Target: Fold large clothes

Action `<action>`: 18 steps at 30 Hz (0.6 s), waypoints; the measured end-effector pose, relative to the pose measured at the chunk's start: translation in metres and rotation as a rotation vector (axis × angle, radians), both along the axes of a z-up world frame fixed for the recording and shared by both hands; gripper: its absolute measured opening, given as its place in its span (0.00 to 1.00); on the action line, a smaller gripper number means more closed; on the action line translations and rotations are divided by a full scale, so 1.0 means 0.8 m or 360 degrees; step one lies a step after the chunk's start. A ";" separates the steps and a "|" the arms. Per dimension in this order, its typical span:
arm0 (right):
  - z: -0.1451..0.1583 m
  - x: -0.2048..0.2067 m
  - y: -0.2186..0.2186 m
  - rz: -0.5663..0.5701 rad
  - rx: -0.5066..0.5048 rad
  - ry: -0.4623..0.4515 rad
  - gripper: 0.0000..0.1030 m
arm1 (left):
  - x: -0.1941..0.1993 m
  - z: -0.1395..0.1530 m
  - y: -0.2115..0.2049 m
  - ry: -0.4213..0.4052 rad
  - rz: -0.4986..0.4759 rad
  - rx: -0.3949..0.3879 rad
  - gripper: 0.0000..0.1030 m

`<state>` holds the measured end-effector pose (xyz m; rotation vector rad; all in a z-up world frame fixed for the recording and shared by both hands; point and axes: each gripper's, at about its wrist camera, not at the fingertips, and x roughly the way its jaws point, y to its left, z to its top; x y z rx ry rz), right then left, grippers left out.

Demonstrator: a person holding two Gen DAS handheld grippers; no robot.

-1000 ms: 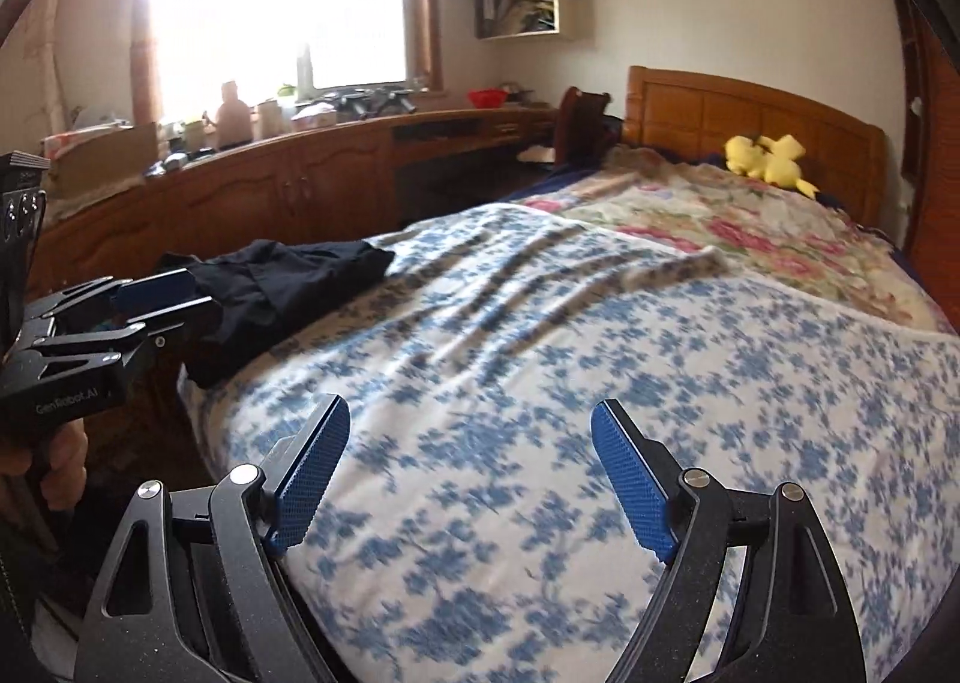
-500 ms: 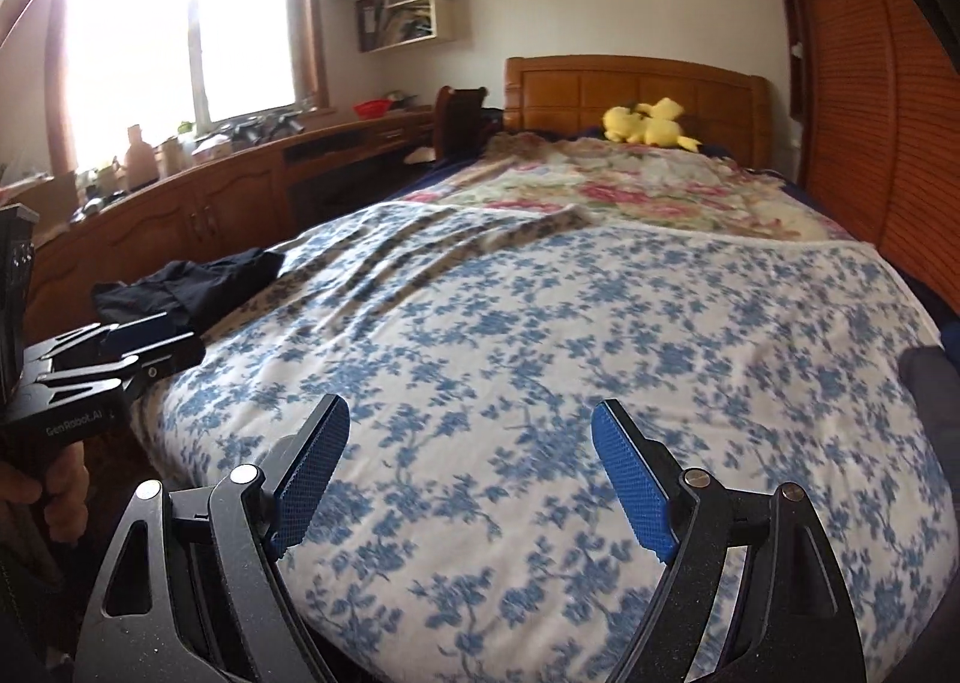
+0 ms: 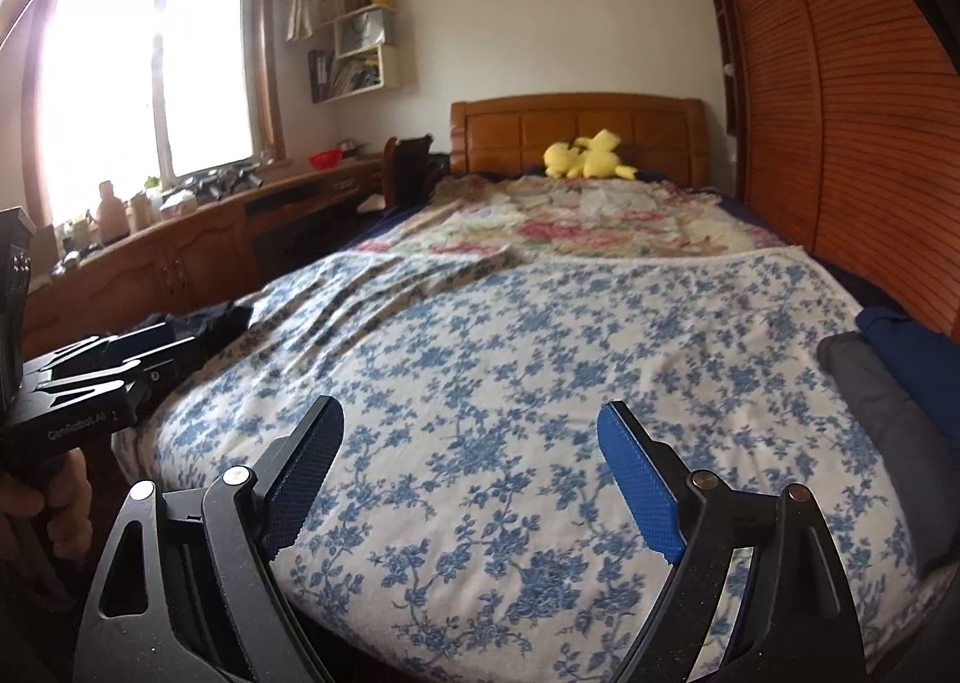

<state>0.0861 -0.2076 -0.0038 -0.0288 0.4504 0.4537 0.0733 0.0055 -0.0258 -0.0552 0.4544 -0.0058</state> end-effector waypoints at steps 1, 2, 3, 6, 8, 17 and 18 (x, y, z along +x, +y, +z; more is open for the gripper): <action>0.009 -0.006 -0.006 -0.0025 0.0015 -0.0029 0.86 | -0.004 0.007 -0.002 -0.0016 -0.0006 0.0003 0.53; 0.017 -0.011 -0.011 -0.0047 0.0029 -0.0056 0.86 | -0.006 0.012 -0.003 -0.0027 -0.0009 0.0005 0.53; 0.024 -0.017 -0.015 -0.0064 0.0036 -0.0078 0.86 | -0.012 0.020 -0.006 -0.0043 -0.0013 0.0008 0.53; 0.045 -0.033 -0.025 -0.0116 0.0050 -0.0142 0.86 | -0.030 0.038 -0.011 -0.0102 -0.0013 0.0019 0.53; 0.056 -0.043 -0.030 -0.0134 0.0060 -0.0171 0.86 | -0.040 0.046 -0.013 -0.0136 -0.0010 0.0027 0.53; 0.060 -0.052 -0.031 -0.0143 0.0067 -0.0190 0.86 | -0.056 0.056 -0.018 -0.0174 -0.0032 0.0027 0.53; 0.059 -0.051 -0.030 -0.0142 0.0069 -0.0186 0.86 | -0.056 0.057 -0.018 -0.0174 -0.0034 0.0027 0.53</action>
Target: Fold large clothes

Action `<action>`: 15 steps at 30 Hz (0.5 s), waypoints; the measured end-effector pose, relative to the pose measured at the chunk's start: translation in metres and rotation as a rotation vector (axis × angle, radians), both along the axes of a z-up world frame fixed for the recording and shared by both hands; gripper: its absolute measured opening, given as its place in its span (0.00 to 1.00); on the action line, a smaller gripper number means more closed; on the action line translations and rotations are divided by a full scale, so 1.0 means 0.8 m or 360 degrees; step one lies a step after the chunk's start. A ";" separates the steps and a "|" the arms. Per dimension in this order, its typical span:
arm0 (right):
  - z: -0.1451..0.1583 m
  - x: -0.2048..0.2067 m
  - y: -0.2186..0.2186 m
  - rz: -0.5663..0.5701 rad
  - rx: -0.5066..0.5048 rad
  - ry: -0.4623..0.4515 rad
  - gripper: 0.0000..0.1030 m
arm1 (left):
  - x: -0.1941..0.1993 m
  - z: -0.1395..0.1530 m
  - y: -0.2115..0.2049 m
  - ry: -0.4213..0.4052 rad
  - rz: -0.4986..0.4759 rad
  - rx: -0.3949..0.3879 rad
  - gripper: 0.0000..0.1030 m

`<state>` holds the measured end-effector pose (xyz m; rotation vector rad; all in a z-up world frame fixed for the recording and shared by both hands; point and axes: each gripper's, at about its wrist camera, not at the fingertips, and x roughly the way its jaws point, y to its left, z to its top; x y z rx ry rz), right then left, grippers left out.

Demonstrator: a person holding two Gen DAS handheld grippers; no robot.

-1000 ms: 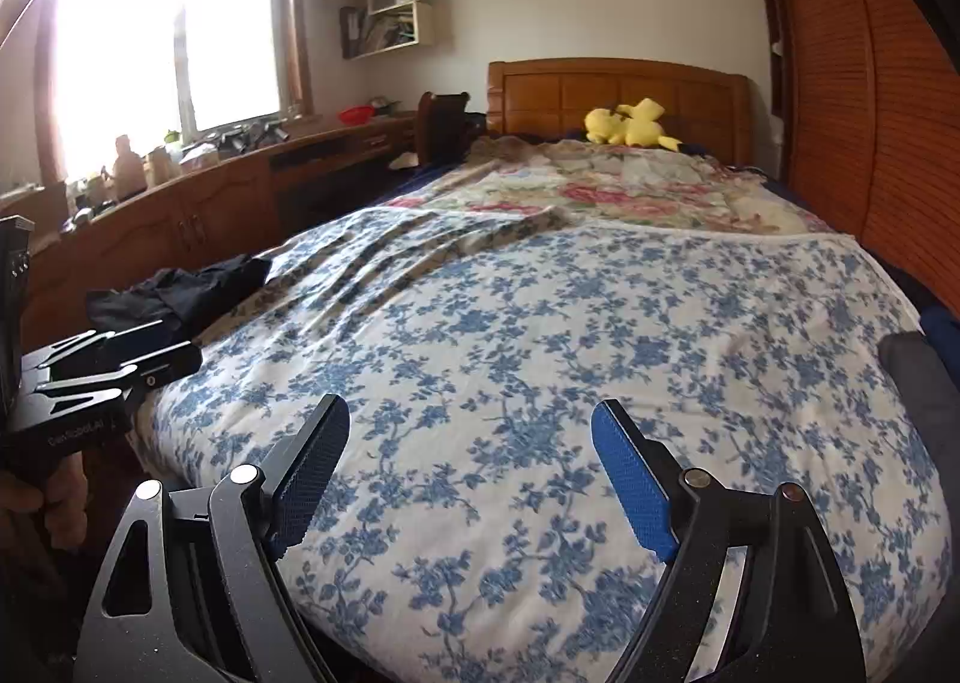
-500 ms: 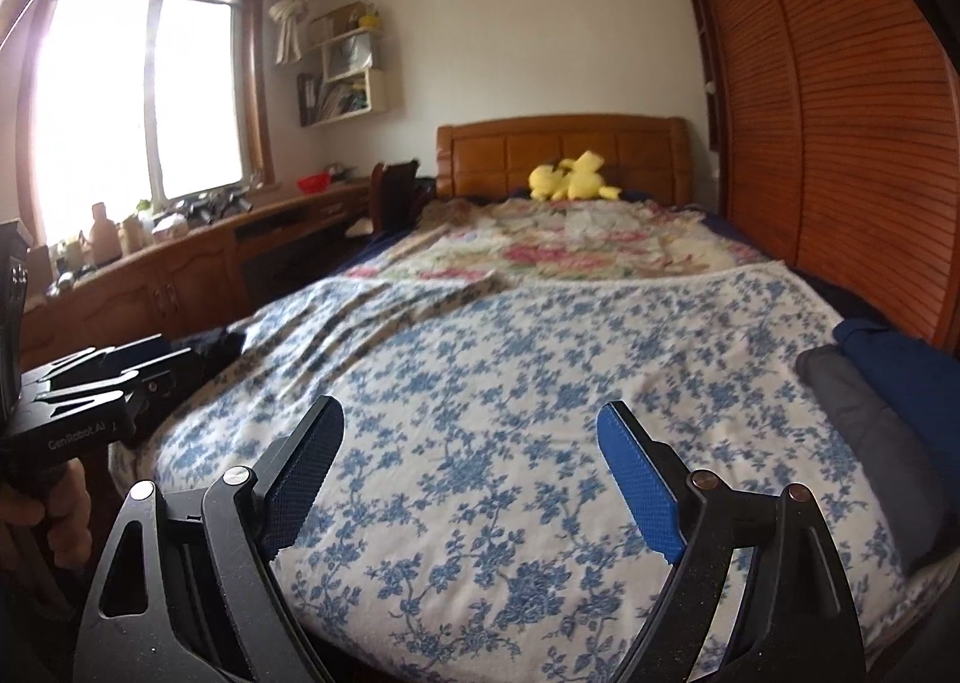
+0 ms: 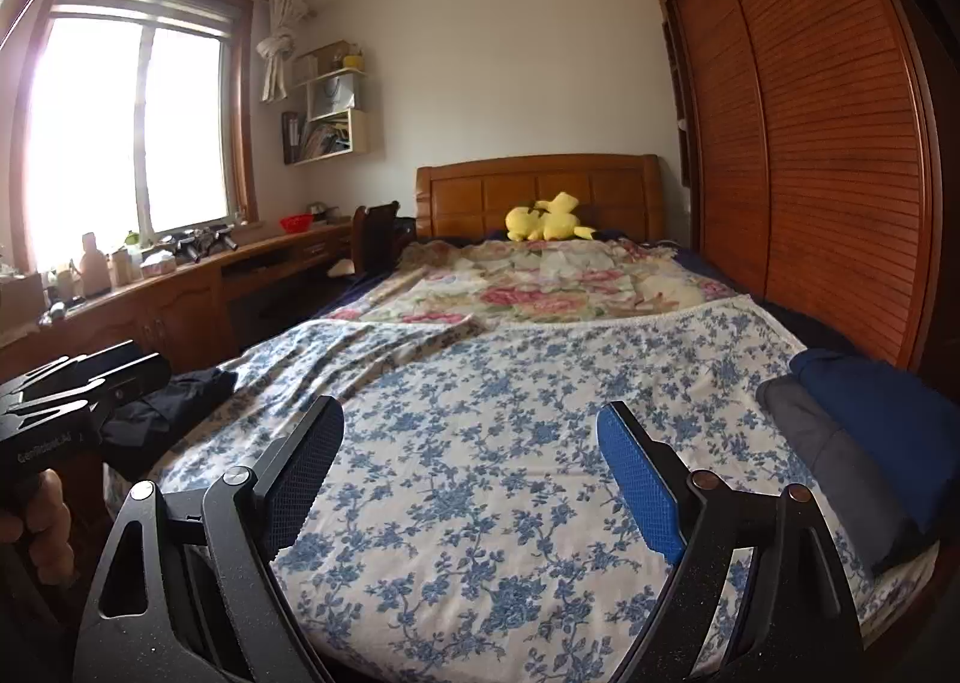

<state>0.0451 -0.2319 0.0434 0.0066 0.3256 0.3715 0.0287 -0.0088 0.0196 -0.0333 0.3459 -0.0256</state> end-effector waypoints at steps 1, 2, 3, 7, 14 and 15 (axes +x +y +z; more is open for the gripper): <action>0.000 0.000 0.001 -0.0003 -0.0003 -0.0001 0.86 | 0.000 -0.001 0.000 0.0001 0.0000 0.0001 0.53; -0.001 -0.001 0.001 -0.0005 -0.0004 -0.0005 0.86 | 0.000 -0.001 0.000 0.0004 0.0000 -0.0001 0.53; -0.001 -0.001 0.002 -0.0008 -0.0003 -0.0011 0.86 | 0.000 -0.002 0.000 0.0005 -0.0001 -0.0002 0.53; 0.001 -0.005 0.002 -0.0010 0.0008 -0.0025 0.86 | 0.002 -0.005 0.000 0.0021 0.0004 0.0000 0.53; 0.001 -0.006 0.002 -0.0014 0.0010 -0.0034 0.86 | 0.002 -0.006 0.001 0.0026 0.0015 -0.0004 0.53; 0.001 -0.006 0.002 -0.0014 0.0008 -0.0034 0.86 | 0.002 -0.007 0.001 0.0027 0.0015 -0.0004 0.53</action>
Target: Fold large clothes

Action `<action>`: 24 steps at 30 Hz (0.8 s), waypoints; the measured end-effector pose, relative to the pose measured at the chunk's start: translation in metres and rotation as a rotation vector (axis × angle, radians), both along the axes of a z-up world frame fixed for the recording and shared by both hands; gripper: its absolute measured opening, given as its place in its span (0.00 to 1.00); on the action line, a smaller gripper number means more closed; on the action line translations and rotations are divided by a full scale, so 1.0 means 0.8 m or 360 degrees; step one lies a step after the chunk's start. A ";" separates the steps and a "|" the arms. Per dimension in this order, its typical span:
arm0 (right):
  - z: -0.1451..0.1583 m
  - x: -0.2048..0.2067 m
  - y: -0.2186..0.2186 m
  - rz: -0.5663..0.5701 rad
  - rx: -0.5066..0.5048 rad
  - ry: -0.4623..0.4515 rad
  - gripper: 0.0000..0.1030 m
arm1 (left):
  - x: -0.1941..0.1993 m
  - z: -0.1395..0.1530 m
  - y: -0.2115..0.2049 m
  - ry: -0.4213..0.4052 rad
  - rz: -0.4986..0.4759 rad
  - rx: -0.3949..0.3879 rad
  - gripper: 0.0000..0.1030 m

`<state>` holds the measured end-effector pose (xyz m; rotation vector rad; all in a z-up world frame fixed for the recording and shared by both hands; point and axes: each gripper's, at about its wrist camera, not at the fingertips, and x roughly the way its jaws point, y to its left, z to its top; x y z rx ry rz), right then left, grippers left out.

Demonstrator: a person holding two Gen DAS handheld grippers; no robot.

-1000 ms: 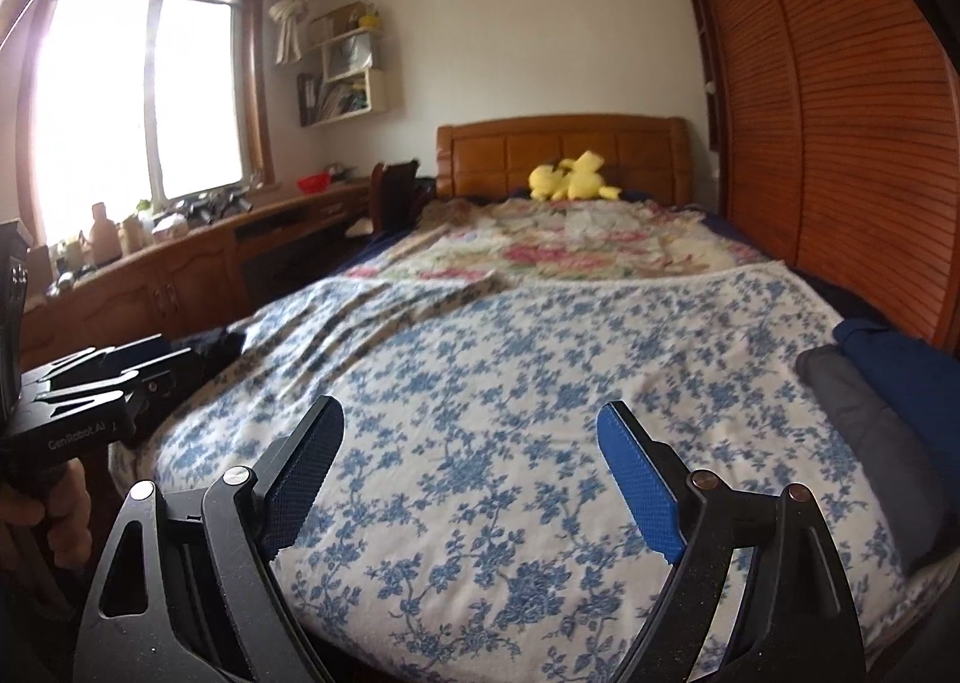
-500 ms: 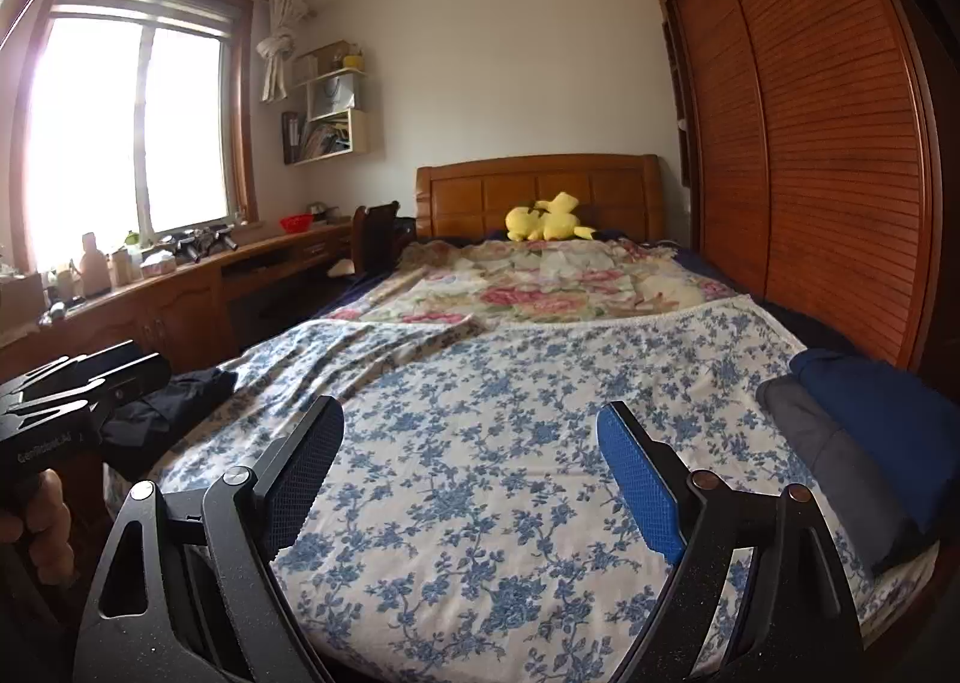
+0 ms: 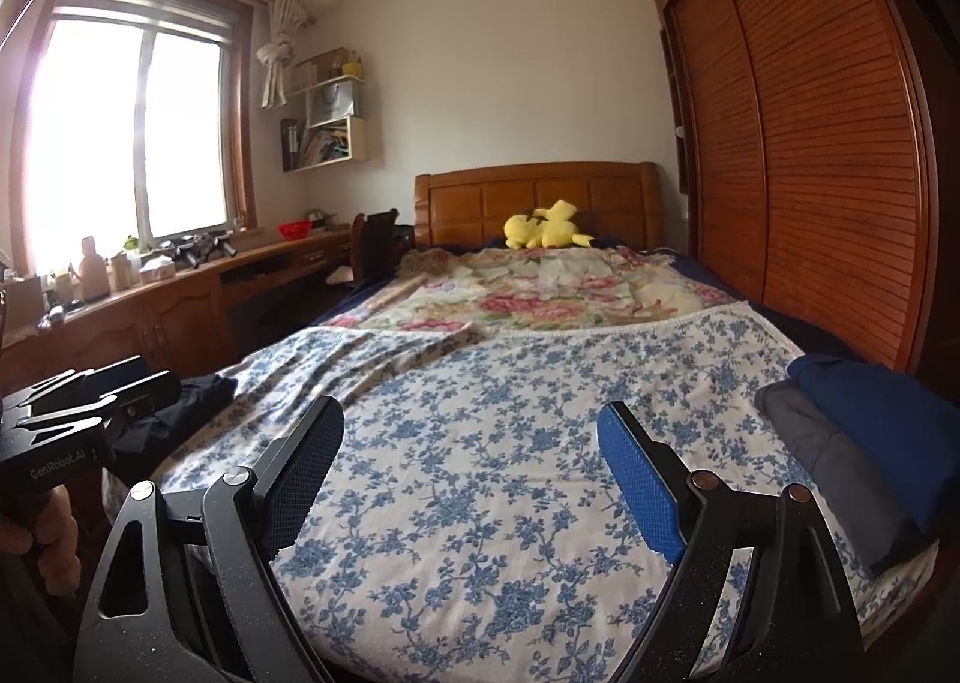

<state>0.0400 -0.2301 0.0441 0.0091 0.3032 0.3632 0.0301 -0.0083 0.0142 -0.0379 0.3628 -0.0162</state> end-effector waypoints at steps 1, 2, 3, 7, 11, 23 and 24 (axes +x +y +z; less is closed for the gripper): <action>0.000 0.000 0.000 -0.0001 -0.0002 0.0000 0.86 | 0.000 0.000 0.000 0.0001 0.0000 -0.0002 0.53; -0.001 0.000 0.000 -0.0002 -0.0004 0.0000 0.86 | 0.000 -0.001 0.001 0.0002 -0.0001 -0.0003 0.53; -0.001 0.000 0.000 -0.0004 -0.0006 0.0001 0.86 | 0.000 -0.001 0.001 0.0003 0.0000 -0.0003 0.53; -0.003 0.001 -0.001 -0.0005 -0.0009 0.0006 0.86 | 0.000 -0.001 0.001 0.0001 0.0000 -0.0003 0.53; -0.004 0.002 -0.002 -0.0006 -0.0010 0.0008 0.86 | 0.000 -0.001 0.001 0.0002 -0.0001 -0.0003 0.53; -0.008 0.004 -0.005 0.0000 -0.0008 0.0011 0.86 | -0.003 -0.007 0.006 0.0007 0.0014 -0.0006 0.53; -0.009 0.004 -0.006 0.0002 -0.0008 0.0014 0.86 | -0.003 -0.008 0.006 0.0008 0.0013 -0.0004 0.53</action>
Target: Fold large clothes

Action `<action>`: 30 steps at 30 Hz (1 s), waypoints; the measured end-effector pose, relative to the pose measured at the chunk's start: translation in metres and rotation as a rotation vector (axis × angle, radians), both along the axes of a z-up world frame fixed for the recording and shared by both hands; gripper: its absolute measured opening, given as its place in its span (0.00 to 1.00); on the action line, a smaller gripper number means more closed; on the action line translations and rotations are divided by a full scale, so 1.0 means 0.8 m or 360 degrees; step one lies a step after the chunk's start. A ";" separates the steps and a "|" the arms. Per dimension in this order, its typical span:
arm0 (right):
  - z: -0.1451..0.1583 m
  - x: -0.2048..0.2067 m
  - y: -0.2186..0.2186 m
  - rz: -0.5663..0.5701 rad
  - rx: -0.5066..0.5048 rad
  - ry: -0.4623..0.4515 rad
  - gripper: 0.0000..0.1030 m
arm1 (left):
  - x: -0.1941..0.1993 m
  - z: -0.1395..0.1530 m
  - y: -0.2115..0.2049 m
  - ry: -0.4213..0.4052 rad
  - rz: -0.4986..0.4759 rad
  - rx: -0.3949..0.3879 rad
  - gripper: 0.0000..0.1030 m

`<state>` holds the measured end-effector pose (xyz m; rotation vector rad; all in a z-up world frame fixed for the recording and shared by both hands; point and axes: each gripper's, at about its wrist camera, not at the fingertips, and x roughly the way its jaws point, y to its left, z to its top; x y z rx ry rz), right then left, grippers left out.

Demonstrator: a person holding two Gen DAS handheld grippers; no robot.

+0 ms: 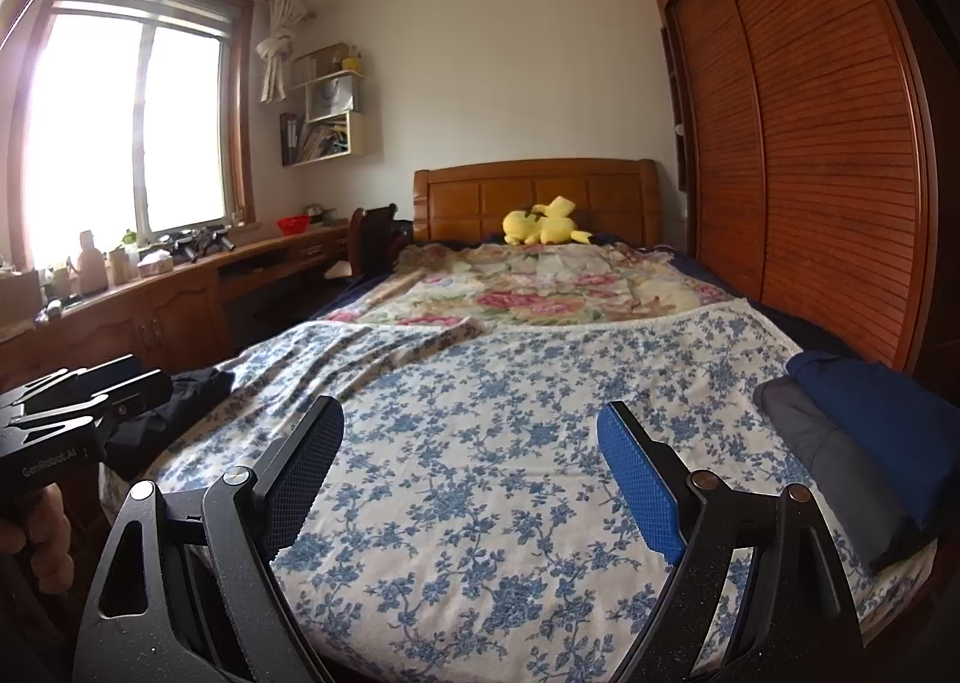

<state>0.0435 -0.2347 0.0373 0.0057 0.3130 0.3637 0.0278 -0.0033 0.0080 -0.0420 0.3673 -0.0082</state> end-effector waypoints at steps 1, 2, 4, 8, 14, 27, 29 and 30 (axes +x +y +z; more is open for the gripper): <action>-0.001 0.000 0.000 0.0002 0.0000 0.0000 0.86 | 0.000 0.000 0.000 0.0001 -0.0001 -0.0001 0.53; -0.001 0.000 0.000 0.0001 -0.0001 0.0000 0.86 | 0.000 0.001 -0.001 0.0000 0.0000 -0.0003 0.53; -0.002 0.001 -0.001 0.0004 0.0000 0.0002 0.86 | -0.001 -0.001 0.001 0.0001 0.0001 -0.0001 0.53; -0.003 0.000 0.000 -0.0001 -0.0008 -0.0005 0.86 | -0.002 0.000 0.000 0.0001 0.0002 0.0001 0.53; -0.007 0.000 -0.003 0.0000 -0.0006 0.0002 0.86 | -0.003 -0.002 0.006 0.0001 0.0000 -0.0002 0.53; -0.007 0.000 -0.004 0.0005 -0.0007 0.0003 0.86 | -0.001 -0.006 0.009 0.0017 -0.0002 -0.0002 0.53; -0.006 0.000 -0.001 0.0004 -0.0006 0.0003 0.86 | 0.001 -0.009 0.009 0.0025 -0.0001 -0.0007 0.53; -0.006 0.000 -0.002 0.0005 -0.0005 0.0004 0.86 | 0.001 -0.010 0.011 0.0026 -0.0001 -0.0009 0.53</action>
